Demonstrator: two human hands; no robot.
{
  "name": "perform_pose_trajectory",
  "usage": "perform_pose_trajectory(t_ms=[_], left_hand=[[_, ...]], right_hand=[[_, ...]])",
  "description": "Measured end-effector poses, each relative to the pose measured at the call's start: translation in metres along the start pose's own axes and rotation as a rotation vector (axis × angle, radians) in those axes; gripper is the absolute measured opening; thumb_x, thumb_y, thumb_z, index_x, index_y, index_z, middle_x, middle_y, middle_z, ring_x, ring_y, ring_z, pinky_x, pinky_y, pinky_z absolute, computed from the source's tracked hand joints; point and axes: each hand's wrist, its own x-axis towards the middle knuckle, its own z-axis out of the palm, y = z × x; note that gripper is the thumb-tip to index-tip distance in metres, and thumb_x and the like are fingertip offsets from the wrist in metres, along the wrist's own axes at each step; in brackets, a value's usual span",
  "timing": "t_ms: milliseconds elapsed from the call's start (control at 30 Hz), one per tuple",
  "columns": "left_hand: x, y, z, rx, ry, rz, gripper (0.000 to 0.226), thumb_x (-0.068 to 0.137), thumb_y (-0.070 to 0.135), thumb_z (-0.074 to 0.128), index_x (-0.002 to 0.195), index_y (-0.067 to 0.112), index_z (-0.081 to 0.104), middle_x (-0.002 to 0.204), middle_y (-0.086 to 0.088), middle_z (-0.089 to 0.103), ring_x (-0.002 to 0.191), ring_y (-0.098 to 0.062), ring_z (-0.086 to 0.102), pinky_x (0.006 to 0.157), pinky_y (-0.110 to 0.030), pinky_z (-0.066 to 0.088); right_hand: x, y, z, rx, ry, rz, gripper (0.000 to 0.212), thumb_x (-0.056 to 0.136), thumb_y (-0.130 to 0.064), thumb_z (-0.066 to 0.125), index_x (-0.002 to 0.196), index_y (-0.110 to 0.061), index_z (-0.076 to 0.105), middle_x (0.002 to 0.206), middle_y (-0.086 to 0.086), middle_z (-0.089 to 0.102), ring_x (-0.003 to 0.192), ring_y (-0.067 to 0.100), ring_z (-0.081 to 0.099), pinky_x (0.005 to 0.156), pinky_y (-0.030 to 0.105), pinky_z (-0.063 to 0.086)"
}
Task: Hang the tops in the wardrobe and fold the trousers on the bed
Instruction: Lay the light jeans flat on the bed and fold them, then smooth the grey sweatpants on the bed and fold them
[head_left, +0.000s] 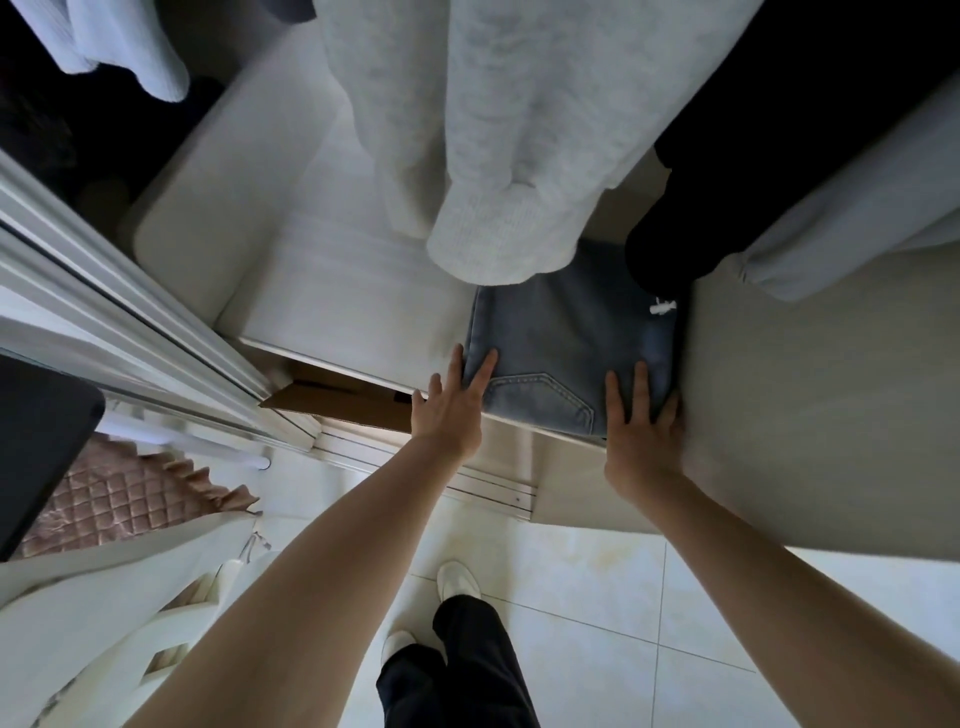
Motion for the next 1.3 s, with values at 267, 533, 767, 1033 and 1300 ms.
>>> perform_pose_trajectory(t_ms=[267, 533, 767, 1033, 1300], left_hand=[[-0.047, -0.011, -0.037, -0.038, -0.158, 0.022, 0.086, 0.09, 0.0, 0.051, 0.155, 0.033, 0.005, 0.165, 0.003, 0.001, 0.124, -0.026, 0.055, 0.082, -0.032, 0.051], [-0.142, 0.006, -0.097, -0.162, -0.035, 0.009, 0.051, 0.098, 0.02, 0.044, 0.148, 0.019, 0.034, 0.13, -0.009, 0.062, 0.115, -0.028, 0.06, 0.094, -0.043, 0.052], [-0.245, 0.028, -0.106, -0.578, 0.228, -0.119, 0.029, 0.098, 0.02, 0.048, 0.126, 0.017, 0.057, 0.112, -0.005, 0.071, 0.097, -0.022, 0.068, 0.087, -0.035, 0.057], [-0.337, 0.056, -0.077, -0.894, 0.475, -0.459, 0.028, 0.097, 0.016, 0.047, 0.119, 0.025, 0.06, 0.101, 0.002, 0.07, 0.092, -0.012, 0.064, 0.076, -0.018, 0.048], [-0.413, 0.097, -0.032, -1.007, 0.762, -0.817, 0.025, 0.095, 0.016, 0.049, 0.114, 0.026, 0.061, 0.085, 0.007, 0.07, 0.081, -0.005, 0.064, 0.061, -0.017, 0.045]], right_hand=[[-0.047, 0.013, -0.028, 0.076, -0.118, -0.101, 0.077, 0.091, -0.018, 0.048, 0.152, -0.003, 0.003, 0.159, 0.017, -0.005, 0.147, 0.032, 0.005, 0.115, 0.035, 0.026], [-0.128, 0.013, -0.092, 0.223, 0.02, -0.215, 0.065, 0.094, -0.02, 0.046, 0.149, 0.0, 0.018, 0.149, 0.019, 0.033, 0.138, 0.033, 0.03, 0.108, 0.035, 0.033], [-0.191, -0.01, -0.128, 0.483, 0.102, -0.396, 0.054, 0.094, -0.017, 0.05, 0.145, -0.008, 0.032, 0.134, 0.015, 0.05, 0.122, 0.03, 0.046, 0.099, 0.039, 0.042], [-0.227, -0.019, -0.142, 0.54, 0.054, -0.638, 0.044, 0.098, -0.03, 0.047, 0.14, -0.016, 0.039, 0.138, 0.002, 0.051, 0.124, 0.019, 0.049, 0.098, 0.027, 0.042], [-0.256, -0.019, -0.153, 0.584, 0.014, -1.072, 0.04, 0.098, -0.023, 0.049, 0.137, -0.018, 0.042, 0.128, 0.0, 0.055, 0.116, 0.015, 0.051, 0.09, 0.022, 0.045]])
